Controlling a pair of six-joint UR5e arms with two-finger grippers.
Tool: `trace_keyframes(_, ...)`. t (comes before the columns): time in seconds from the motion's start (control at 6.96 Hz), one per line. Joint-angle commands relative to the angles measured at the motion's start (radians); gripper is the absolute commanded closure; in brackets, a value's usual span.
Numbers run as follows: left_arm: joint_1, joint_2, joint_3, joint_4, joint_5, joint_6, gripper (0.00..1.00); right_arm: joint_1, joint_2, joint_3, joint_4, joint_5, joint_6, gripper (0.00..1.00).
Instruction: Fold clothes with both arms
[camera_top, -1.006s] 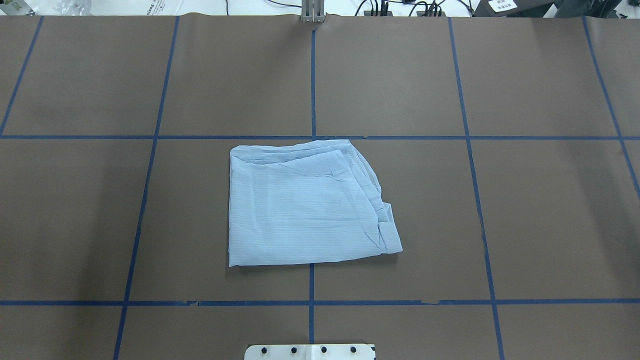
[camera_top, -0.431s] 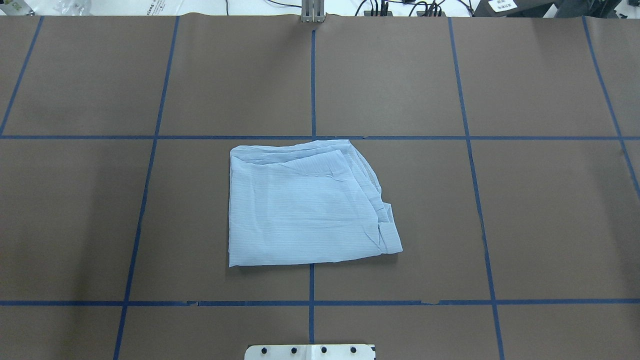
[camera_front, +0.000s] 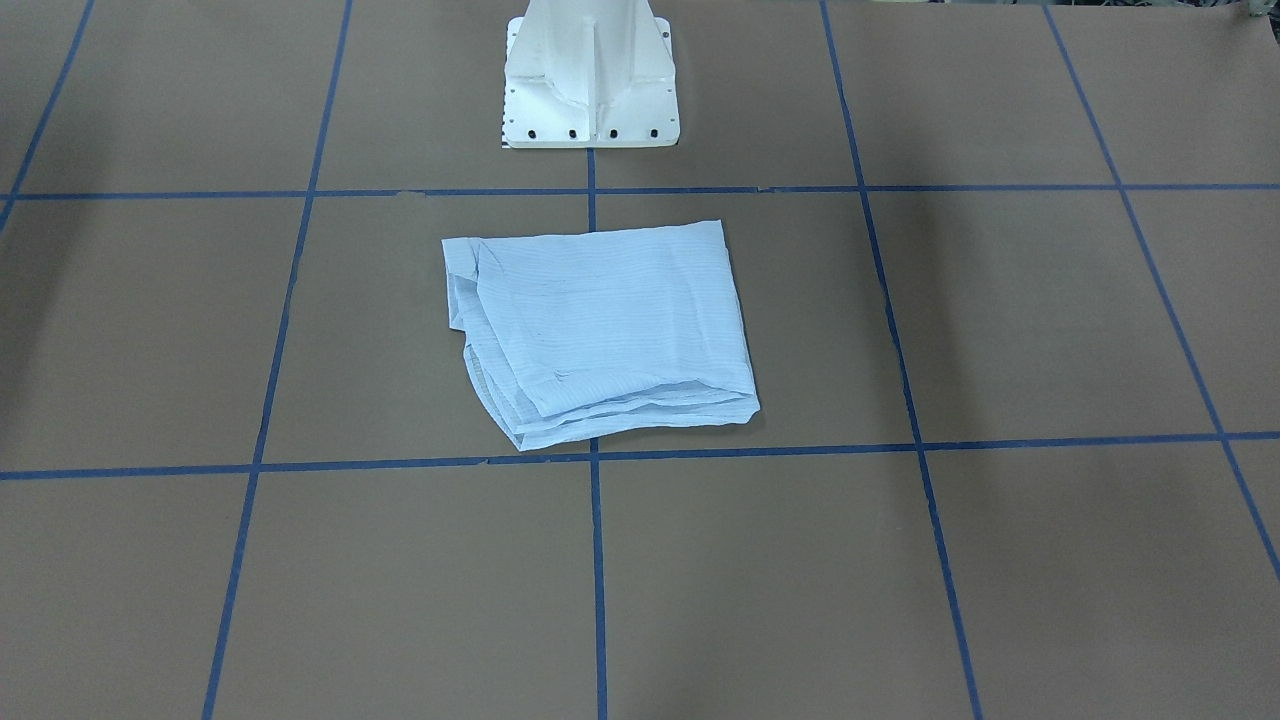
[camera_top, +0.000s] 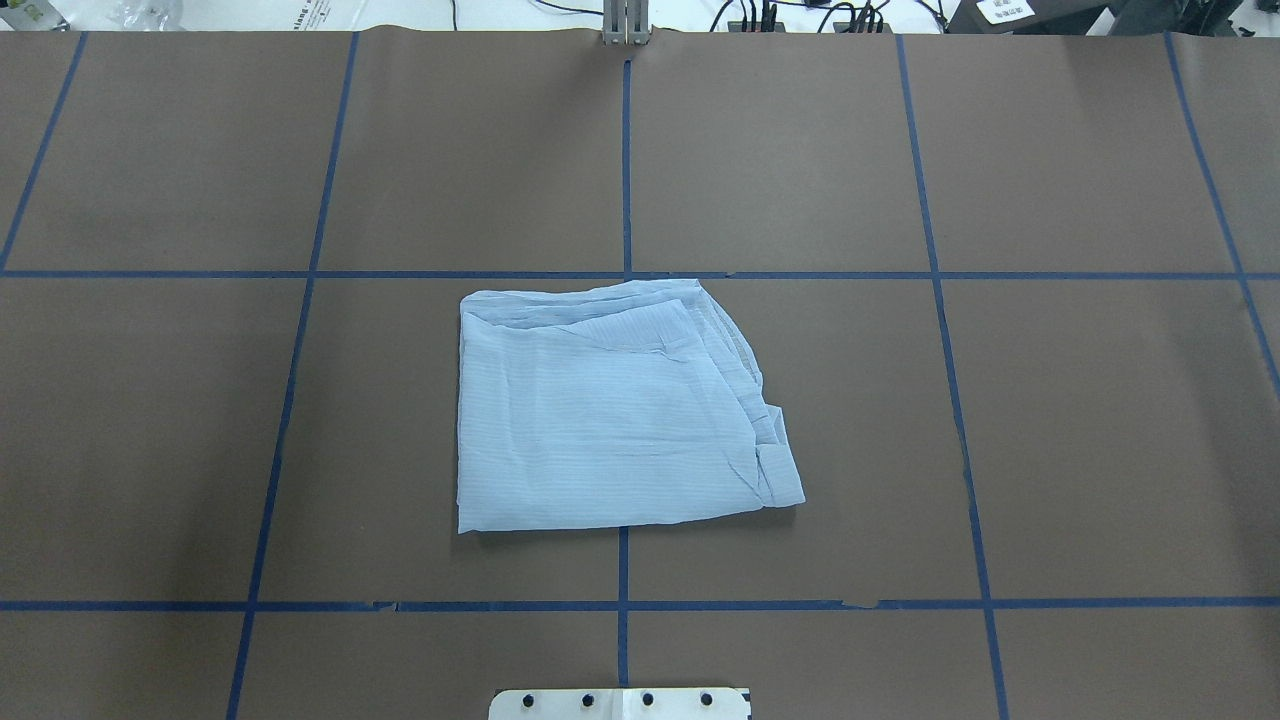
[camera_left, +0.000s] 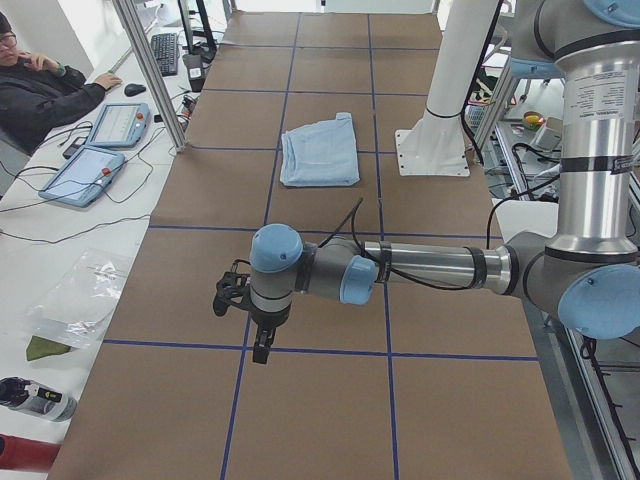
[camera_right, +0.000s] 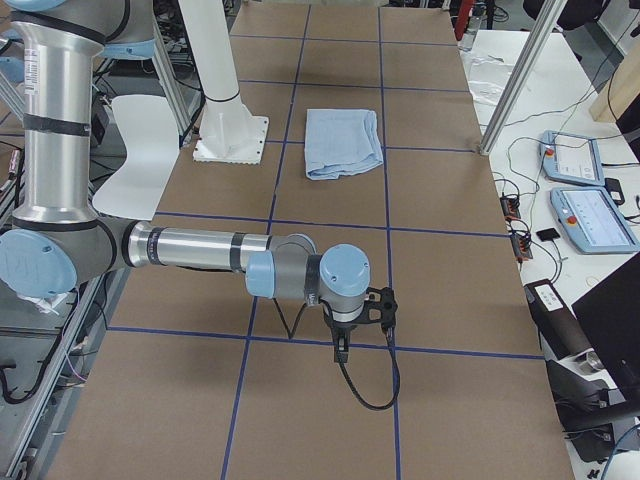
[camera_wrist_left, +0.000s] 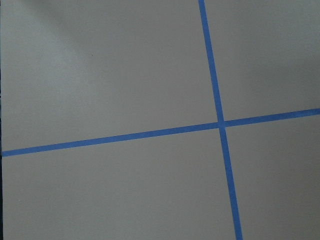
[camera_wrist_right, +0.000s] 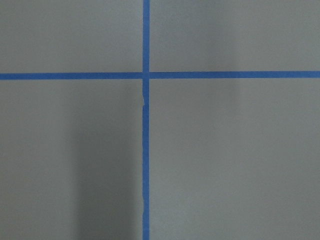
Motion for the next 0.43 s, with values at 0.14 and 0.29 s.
trace_keyframes(0.14,0.026,0.010,-0.032,0.057,-0.009,-0.081,0.00,-0.064,0.002,0.057,-0.004,0.044,0.177,0.00)
trace_keyframes(0.29,0.026,0.013,-0.034,0.057,-0.011,-0.081,0.00,-0.078,0.002,0.070,0.001,0.054,0.223,0.00)
